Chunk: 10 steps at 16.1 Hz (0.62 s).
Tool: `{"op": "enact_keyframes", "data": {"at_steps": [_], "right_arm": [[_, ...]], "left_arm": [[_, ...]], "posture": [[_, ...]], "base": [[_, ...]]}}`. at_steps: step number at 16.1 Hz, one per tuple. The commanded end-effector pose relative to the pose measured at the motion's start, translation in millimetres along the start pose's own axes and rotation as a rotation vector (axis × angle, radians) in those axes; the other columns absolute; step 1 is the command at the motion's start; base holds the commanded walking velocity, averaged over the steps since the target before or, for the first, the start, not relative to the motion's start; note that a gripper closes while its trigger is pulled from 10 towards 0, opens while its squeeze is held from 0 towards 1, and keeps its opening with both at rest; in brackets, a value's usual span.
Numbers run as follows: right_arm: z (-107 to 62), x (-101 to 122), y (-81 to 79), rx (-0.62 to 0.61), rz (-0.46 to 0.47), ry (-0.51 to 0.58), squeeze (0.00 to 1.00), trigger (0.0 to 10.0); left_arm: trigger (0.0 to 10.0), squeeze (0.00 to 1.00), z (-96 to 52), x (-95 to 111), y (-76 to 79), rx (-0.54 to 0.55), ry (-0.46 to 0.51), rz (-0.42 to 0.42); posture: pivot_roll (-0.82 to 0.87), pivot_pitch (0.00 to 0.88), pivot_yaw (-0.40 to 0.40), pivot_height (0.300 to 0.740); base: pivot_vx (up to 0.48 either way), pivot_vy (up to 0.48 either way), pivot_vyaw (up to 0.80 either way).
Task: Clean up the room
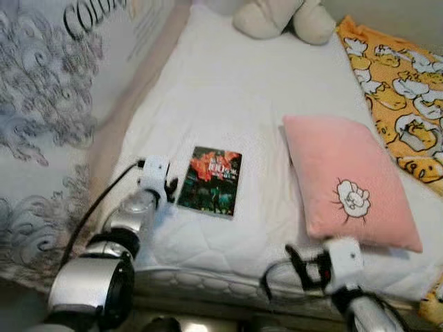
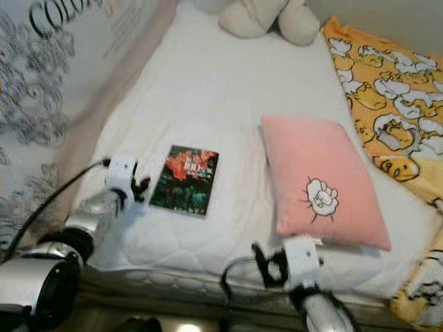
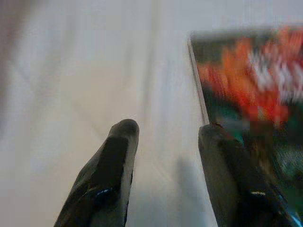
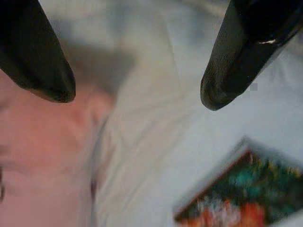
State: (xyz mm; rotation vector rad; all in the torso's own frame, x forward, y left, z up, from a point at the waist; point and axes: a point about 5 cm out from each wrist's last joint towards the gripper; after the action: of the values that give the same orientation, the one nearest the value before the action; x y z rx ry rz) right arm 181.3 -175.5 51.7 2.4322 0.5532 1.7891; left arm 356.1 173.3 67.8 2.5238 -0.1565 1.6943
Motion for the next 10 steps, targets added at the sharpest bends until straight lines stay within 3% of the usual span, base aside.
{"op": "enact_keyframes", "data": {"at_steps": [1,2,3,4,6,8,10], "right_arm": [[5.4,3.9,19.5,-0.143,-0.054,0.015,0.0,10.0],[13.0,15.5,37.3,-0.287,-0.058,0.074,0.0,10.0],[19.5,28.0,46.0,-0.34,-0.048,0.136,0.0,10.0],[26.2,40.9,52.0,-0.375,-0.011,0.212,1.0,10.0],[36.7,46.1,58.9,-0.42,0.03,0.234,1.0,10.0],[52.3,46.2,54.6,-0.394,0.048,0.253,1.0,10.0],[56.9,44.1,51.3,-0.386,0.047,0.254,1.0,10.0]], "left_arm": [[10.0,1.0,2.7,18.7,10.1,-0.072,0.085,0.048],[10.0,1.0,2.8,26.1,15.2,-0.086,0.137,-0.003],[10.0,1.0,1.7,29.8,21.6,-0.07,0.185,0.011],[10.0,1.0,-1.4,32.2,32.7,-0.09,0.255,-0.067],[10.0,1.0,-10.4,28.7,46.8,-0.128,0.352,-0.128],[10.0,1.0,-7.2,9.4,47.3,-0.099,0.285,-0.263],[10.0,1.0,-7.7,11.0,52.6,-0.124,0.293,-0.272]], "posture": [[-0.17,0.0,-0.021,0.74],[-0.14,0.0,-0.002,0.74],[-0.12,0.0,0.009,0.74],[-0.09,0.0,0.027,0.74],[-0.07,0.0,0.023,0.74],[-0.05,0.0,0.012,0.74],[-0.06,0.0,0.012,0.74]], "base": [[0.0,0.0,0.0],[0.0,0.0,0.0],[0.0,0.0,0.0],[0.0,0.0,0.0],[0.0,-0.146,0.0],[0.0,-0.459,0.0],[0.0,-0.437,0.0]]}}
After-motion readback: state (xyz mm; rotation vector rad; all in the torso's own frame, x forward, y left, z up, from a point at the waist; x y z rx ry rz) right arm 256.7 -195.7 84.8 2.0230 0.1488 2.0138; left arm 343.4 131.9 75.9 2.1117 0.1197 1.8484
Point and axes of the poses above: a point about 5 cm out from each wrist's last joint towards the gripper, its own z axis pointing out of the wrist towards the gripper, its own x axis along the axis of the wrist's last joint, y = z × x, and after that the axes turned 12 degrees about -z, right-handed
